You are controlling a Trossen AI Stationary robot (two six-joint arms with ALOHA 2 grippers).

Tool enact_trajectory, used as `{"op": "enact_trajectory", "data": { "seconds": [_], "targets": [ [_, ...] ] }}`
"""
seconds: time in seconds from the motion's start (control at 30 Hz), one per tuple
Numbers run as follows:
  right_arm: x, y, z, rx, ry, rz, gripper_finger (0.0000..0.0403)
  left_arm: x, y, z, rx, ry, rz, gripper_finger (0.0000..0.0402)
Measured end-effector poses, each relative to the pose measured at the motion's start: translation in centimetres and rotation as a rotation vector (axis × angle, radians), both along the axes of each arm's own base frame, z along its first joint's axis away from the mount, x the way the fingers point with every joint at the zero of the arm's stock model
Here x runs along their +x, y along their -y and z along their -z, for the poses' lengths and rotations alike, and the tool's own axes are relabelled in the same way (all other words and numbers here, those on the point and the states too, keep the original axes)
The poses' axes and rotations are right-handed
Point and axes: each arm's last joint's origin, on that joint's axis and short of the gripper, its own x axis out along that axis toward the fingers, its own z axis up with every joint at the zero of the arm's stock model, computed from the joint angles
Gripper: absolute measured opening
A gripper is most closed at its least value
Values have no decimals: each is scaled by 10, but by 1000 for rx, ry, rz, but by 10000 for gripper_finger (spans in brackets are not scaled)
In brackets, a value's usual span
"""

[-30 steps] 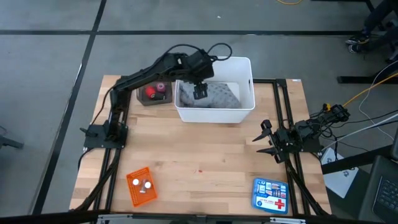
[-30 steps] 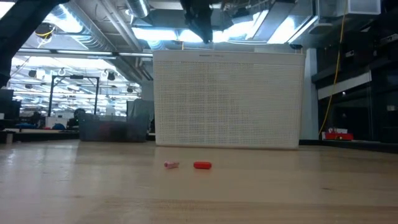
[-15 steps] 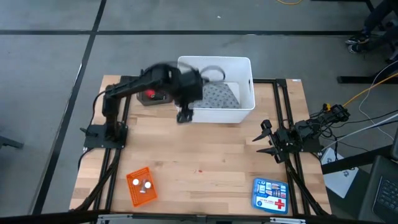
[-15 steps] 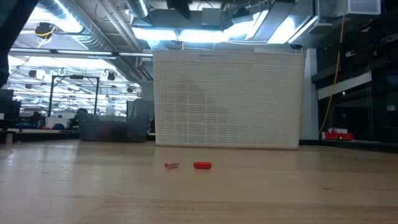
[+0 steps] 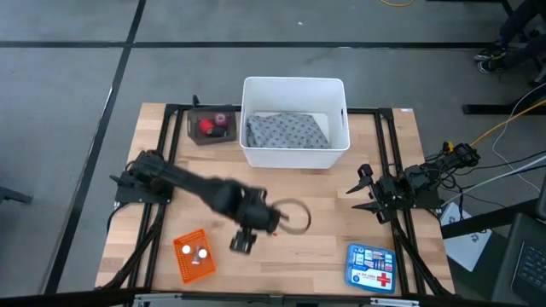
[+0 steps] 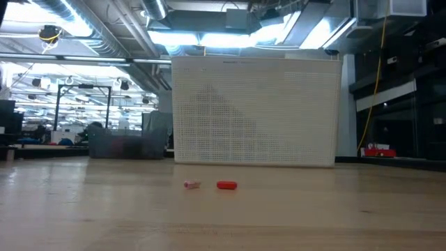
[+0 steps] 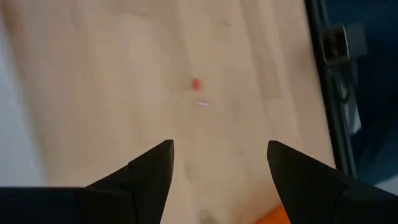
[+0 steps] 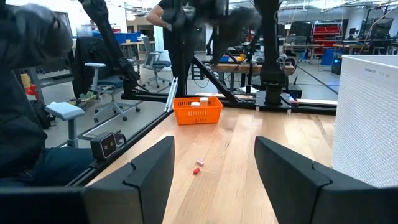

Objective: Pick & Place Medicine items
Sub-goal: Put the red capsule into the orange bin

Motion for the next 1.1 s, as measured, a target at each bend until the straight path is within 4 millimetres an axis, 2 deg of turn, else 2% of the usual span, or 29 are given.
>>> {"op": "enact_trajectory", "data": {
  "seconds": [0.17, 0.27, 0.4, 0.57, 0.87, 1.1],
  "targets": [
    [0, 0, 0, 0, 0, 0, 224, 4, 37, 64, -70, -42, 103, 253],
    [0, 0, 0, 0, 0, 0, 224, 4, 44, 97, -74, -37, 105, 253],
    [0, 0, 0, 0, 0, 0, 224, 0, 46, 122, -24, -30, 110, 253],
    [0, 0, 0, 0, 0, 0, 224, 4, 52, 133, -18, 63, 109, 253],
    [0, 0, 0, 0, 0, 0, 224, 20, 47, 127, -32, 218, 127, 253],
    [0, 0, 0, 0, 0, -1, 224, 41, 28, 154, 1, 191, 27, 253]
  ]
}}
